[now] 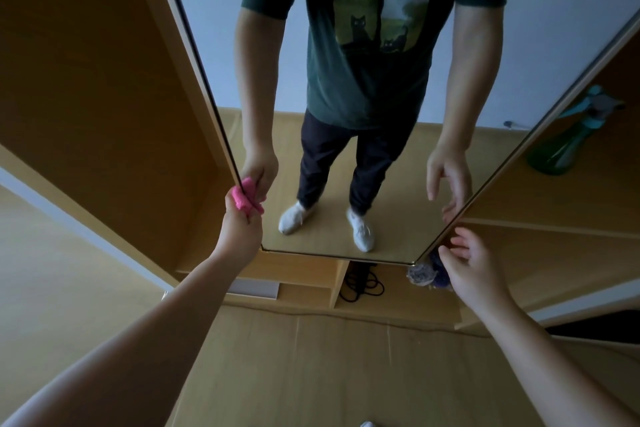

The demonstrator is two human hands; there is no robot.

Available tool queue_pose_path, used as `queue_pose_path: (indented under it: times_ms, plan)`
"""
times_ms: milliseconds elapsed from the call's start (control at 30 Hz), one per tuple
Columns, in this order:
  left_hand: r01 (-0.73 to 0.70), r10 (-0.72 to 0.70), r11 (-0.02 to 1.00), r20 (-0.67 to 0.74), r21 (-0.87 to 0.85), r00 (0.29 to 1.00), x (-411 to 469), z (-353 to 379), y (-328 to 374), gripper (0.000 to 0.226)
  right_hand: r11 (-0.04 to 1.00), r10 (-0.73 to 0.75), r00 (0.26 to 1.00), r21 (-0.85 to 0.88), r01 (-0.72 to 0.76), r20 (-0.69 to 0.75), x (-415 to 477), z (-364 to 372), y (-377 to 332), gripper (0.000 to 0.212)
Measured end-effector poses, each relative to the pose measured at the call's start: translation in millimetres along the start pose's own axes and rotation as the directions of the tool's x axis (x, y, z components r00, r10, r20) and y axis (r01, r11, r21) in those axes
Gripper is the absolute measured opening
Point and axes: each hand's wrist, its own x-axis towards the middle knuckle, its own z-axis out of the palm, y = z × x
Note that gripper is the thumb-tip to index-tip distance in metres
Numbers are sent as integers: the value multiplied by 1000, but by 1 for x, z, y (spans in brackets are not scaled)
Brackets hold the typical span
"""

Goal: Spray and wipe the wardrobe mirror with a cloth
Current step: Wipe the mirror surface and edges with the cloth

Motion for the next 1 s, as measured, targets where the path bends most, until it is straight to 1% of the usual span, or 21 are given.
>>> queue_pose_path:
  times_ms: [200,267,467,567,733,1000]
  plan:
    - [15,-15,1000,-3,12,1000,1,7,-15,41,999,37,999,6,-37,25,3,18,17,50]
    - [17,-17,1000,-6,23,1000,2,10,-21,44,999,44,999,2,-44,32,4,24,22,52]
    - [56,-56,998,-1,15,998,5,18,-41,45,998,66,998,-6,-66,16,6,36,35,50]
    - [68,-68,998,-7,0,998,6,23,-52,42,997,76,997,-28,-76,22,5,40,43,50]
    - [70,-69,997,-13,31,998,7,31,-73,37,995,82,996,-61,-80,32,1,49,53,47]
    - [90,-91,994,22,55,996,6,41,-108,31,991,103,994,-94,-98,41,1,66,65,43]
